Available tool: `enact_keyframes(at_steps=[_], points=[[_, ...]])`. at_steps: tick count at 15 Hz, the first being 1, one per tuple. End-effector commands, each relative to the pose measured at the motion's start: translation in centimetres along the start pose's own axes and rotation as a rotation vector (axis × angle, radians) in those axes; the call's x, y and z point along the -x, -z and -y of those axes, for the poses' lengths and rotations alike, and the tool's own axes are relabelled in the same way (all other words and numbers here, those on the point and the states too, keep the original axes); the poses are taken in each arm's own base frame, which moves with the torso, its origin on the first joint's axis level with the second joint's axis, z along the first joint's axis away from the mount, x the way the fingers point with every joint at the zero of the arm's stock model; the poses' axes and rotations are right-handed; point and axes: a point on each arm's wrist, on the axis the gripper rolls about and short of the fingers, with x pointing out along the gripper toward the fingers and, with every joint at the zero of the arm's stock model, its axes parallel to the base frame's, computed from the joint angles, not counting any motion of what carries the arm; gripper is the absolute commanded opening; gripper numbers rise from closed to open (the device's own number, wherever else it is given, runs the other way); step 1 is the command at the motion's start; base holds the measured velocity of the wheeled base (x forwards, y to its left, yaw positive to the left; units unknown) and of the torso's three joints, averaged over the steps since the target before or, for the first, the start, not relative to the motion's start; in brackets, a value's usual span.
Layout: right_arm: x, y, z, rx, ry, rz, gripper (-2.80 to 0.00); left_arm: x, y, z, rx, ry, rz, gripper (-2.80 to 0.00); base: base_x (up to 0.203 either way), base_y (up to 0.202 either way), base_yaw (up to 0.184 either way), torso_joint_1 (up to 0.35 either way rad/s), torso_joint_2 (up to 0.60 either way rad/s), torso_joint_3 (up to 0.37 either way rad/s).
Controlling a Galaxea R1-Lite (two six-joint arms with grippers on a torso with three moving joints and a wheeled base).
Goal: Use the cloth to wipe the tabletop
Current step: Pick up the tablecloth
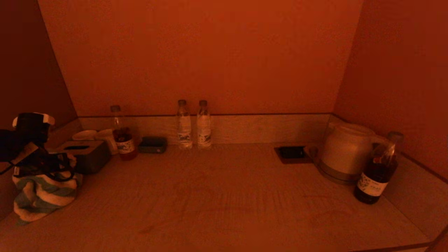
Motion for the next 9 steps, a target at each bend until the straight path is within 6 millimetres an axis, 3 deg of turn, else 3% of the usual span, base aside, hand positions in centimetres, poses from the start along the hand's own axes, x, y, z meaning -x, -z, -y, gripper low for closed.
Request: enact_keyframes(at_steps=[1,9], points=[[0.0,0.0,0.0,0.002,0.000,-0.001,-2.80,-1.7,0.7,0.2,-0.005,-0.014,-0.040,0.00,0.000,0.000,0.000,0.000,0.00,0.000],[0.0,0.0,0.0,0.000,0.000,-0.001,-2.80,-6.0,1.5,0.1,0.014,-0.044,-0.051,0.00,0.000,0.000,0.000,0.000,0.00,0.000]])
